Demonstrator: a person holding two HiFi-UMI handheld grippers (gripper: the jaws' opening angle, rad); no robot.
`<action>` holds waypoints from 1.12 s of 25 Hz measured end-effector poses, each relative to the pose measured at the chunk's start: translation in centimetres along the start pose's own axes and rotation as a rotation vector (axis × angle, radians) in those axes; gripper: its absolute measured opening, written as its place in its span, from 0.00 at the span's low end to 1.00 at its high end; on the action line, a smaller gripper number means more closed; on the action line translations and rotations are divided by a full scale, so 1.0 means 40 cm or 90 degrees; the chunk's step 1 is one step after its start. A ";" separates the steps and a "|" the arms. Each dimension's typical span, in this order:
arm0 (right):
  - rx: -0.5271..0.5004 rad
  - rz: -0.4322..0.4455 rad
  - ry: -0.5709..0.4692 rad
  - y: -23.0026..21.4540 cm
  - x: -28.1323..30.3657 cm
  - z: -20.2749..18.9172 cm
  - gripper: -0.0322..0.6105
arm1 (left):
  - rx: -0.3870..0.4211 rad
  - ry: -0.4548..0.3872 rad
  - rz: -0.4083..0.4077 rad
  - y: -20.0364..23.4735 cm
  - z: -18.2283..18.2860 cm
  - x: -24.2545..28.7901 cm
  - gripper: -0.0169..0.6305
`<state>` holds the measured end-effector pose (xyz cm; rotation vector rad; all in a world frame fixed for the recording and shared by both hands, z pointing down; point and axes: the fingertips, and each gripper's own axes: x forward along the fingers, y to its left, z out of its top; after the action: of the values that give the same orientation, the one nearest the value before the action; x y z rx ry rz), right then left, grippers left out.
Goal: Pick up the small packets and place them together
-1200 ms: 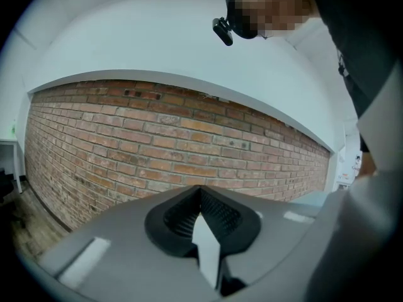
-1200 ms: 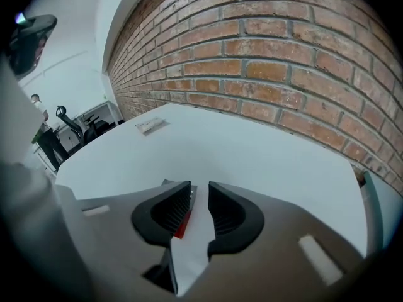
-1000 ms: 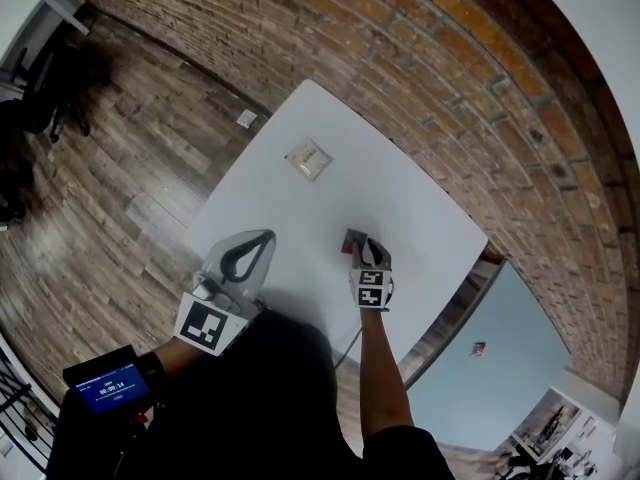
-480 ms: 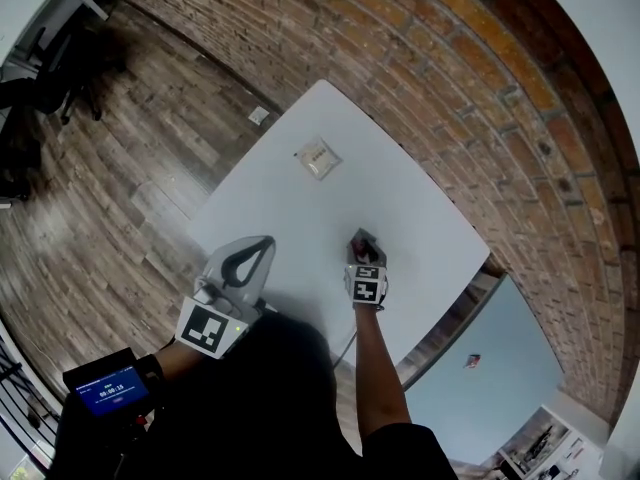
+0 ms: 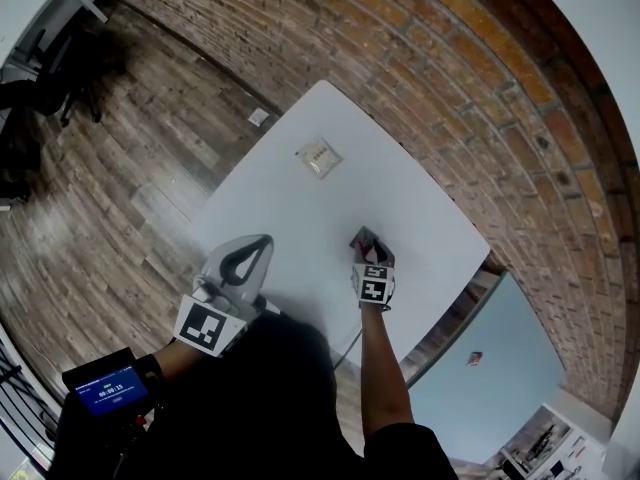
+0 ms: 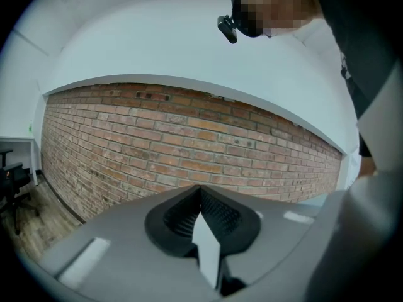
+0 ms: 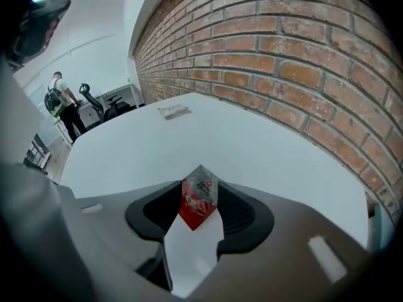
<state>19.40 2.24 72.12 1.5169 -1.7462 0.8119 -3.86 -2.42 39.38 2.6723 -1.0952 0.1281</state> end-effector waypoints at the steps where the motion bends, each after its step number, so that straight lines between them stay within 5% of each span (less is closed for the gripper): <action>1: 0.005 0.004 0.000 -0.001 0.001 -0.001 0.33 | 0.000 -0.002 0.003 0.004 0.001 -0.003 0.03; 15: 0.014 -0.009 0.016 0.005 0.008 -0.034 0.33 | 0.006 0.008 -0.011 -0.017 -0.006 -0.036 0.03; 28: 0.055 -0.039 -0.086 -0.014 -0.160 0.004 0.30 | -0.010 -0.006 -0.035 -0.027 0.001 -0.054 0.03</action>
<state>20.52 5.68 66.81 1.7095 -1.7707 0.7787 -4.65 -0.21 38.76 2.6895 -1.0196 0.0970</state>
